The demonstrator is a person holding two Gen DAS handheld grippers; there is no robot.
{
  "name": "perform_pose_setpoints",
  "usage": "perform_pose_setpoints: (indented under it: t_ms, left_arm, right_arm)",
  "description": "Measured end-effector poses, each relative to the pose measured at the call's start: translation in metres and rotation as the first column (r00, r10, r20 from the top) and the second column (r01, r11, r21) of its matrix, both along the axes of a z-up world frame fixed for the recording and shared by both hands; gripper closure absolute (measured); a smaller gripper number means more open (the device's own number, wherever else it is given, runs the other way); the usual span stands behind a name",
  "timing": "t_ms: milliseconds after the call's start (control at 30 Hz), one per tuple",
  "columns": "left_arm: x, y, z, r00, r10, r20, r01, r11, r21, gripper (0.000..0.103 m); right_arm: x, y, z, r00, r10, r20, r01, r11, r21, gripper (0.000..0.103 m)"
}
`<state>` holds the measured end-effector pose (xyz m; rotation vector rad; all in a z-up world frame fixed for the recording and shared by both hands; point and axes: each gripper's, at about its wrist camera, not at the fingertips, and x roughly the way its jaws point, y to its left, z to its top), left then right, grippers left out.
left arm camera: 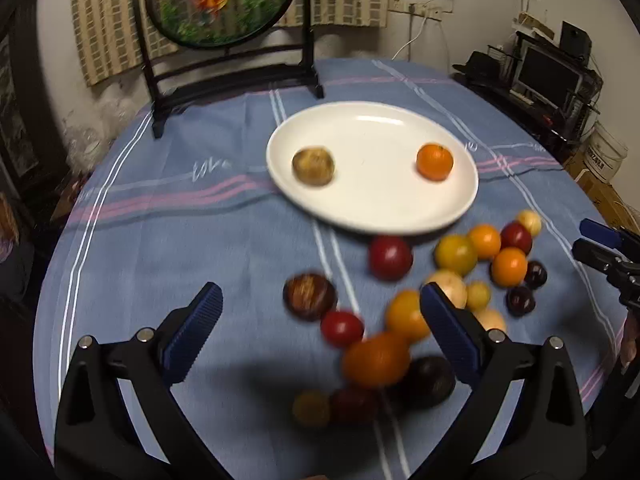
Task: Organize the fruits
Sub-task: 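Lower both held fruits onto the white plate and open both tools, then withdraw both open tools from the plate back toward the fruit pile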
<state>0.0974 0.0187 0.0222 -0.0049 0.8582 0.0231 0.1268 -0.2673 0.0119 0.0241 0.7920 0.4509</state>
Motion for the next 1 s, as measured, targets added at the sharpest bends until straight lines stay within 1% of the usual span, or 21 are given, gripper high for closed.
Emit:
perform_pose_setpoints:
  t_ms: [100, 200, 267, 400, 600, 733, 867, 1000]
  left_arm:
    - [-0.021, 0.004, -0.012, 0.999, 0.035, -0.015, -0.035, 0.999, -0.013, 0.002]
    - [-0.038, 0.008, -0.026, 0.997, 0.062, -0.054, -0.064, 0.997, -0.032, 0.002]
    - [-0.046, 0.007, -0.034, 0.994, 0.069, -0.08, -0.071, 0.997, -0.032, 0.003]
    - [-0.06, 0.007, -0.046, 0.991, 0.08, -0.106, -0.087, 0.994, -0.06, 0.003]
    - [-0.068, 0.001, -0.054, 0.99, 0.063, -0.124, -0.069, 0.997, -0.047, 0.003]
    - [-0.068, 0.003, -0.06, 0.987, 0.071, -0.141, -0.078, 0.996, -0.044, 0.003]
    - [-0.068, 0.01, -0.066, 0.981, 0.098, -0.167, -0.105, 0.994, -0.033, 0.003]
    - [-0.069, 0.012, -0.069, 0.98, 0.099, -0.172, -0.106, 0.994, -0.037, 0.003]
  right_arm:
    - [-0.016, -0.007, -0.012, 0.999, -0.033, -0.033, 0.034, 0.999, 0.005, 0.036]
    - [-0.029, -0.001, -0.02, 0.998, -0.036, -0.054, 0.036, 0.999, -0.011, 0.036]
    - [-0.035, 0.002, -0.024, 0.998, -0.03, -0.058, 0.029, 0.999, -0.015, 0.036]
    - [-0.041, 0.004, -0.028, 0.997, -0.016, -0.072, 0.018, 0.999, 0.033, 0.036]
    - [-0.045, 0.013, -0.032, 0.996, 0.006, -0.092, -0.002, 0.999, 0.042, 0.035]
    - [-0.046, 0.015, -0.035, 0.995, 0.007, -0.104, -0.002, 0.999, 0.047, 0.035]
    - [-0.046, 0.018, -0.038, 0.995, 0.002, -0.103, -0.001, 1.0, 0.018, 0.035]
    - [-0.041, 0.018, -0.041, 0.993, -0.032, -0.111, 0.029, 0.999, -0.031, 0.036]
